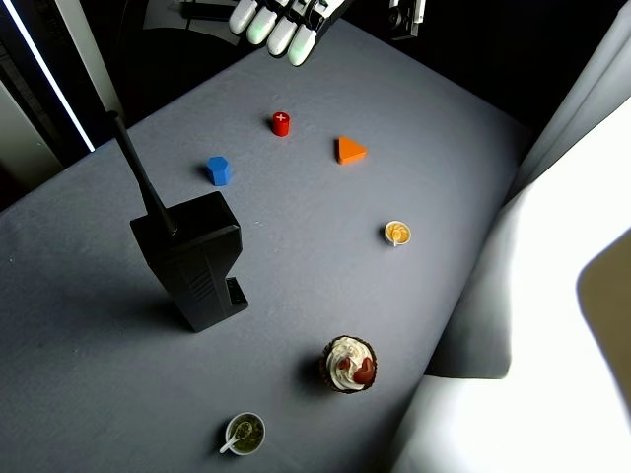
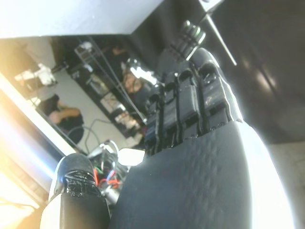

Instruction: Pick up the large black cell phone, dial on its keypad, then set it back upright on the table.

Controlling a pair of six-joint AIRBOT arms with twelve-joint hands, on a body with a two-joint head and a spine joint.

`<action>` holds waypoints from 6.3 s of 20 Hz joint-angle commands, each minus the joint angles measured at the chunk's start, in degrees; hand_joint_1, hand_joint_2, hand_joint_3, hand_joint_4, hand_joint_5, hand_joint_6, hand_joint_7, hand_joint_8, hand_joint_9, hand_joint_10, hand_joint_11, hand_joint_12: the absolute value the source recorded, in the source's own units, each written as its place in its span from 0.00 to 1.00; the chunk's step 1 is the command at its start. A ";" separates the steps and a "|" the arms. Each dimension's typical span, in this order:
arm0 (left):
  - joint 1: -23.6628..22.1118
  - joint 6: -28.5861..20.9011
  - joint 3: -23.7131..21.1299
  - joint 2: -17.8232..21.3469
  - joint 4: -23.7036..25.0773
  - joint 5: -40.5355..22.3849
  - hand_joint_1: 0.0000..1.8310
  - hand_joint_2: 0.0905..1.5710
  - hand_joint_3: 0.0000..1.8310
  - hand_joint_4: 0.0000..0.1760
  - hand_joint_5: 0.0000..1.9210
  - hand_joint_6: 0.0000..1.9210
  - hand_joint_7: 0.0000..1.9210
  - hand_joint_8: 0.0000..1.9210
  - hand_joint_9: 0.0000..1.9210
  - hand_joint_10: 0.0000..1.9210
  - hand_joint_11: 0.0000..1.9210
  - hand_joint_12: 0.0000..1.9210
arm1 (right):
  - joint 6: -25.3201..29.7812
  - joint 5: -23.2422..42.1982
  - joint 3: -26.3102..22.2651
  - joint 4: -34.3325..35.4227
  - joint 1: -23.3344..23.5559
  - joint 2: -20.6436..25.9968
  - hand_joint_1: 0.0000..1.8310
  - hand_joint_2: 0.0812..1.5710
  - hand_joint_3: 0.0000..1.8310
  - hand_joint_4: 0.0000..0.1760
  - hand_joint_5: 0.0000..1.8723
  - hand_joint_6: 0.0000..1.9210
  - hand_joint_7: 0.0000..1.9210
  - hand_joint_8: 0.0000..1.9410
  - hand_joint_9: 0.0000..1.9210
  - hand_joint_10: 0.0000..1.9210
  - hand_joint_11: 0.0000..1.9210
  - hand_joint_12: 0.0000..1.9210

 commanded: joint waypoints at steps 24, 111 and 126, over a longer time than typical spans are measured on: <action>0.80 2.87 -2.86 1.36 -9.99 2.19 0.00 0.66 0.00 0.00 0.09 0.00 0.09 0.00 0.08 0.00 0.00 0.28 | 4.75 -6.14 19.52 -12.56 16.35 -13.81 0.20 0.57 0.00 0.00 0.04 0.00 0.06 0.00 0.07 0.00 0.00 0.33; -0.05 0.39 -2.11 0.76 -8.21 0.34 0.00 0.66 0.00 0.00 0.07 0.00 0.07 0.00 0.07 0.00 0.00 0.22 | -2.31 -24.52 32.19 -25.36 45.18 -23.59 0.81 0.69 0.00 0.00 0.52 0.39 0.49 0.51 0.50 0.57 0.45 0.82; 0.77 -1.92 -3.19 0.46 -3.58 -0.41 0.05 0.70 0.01 0.00 0.10 0.00 0.09 0.00 0.08 0.00 0.00 0.23 | -0.74 -19.88 29.86 -29.92 52.18 -18.56 0.75 0.72 0.00 0.00 0.47 0.46 0.46 0.61 0.47 0.70 0.52 0.62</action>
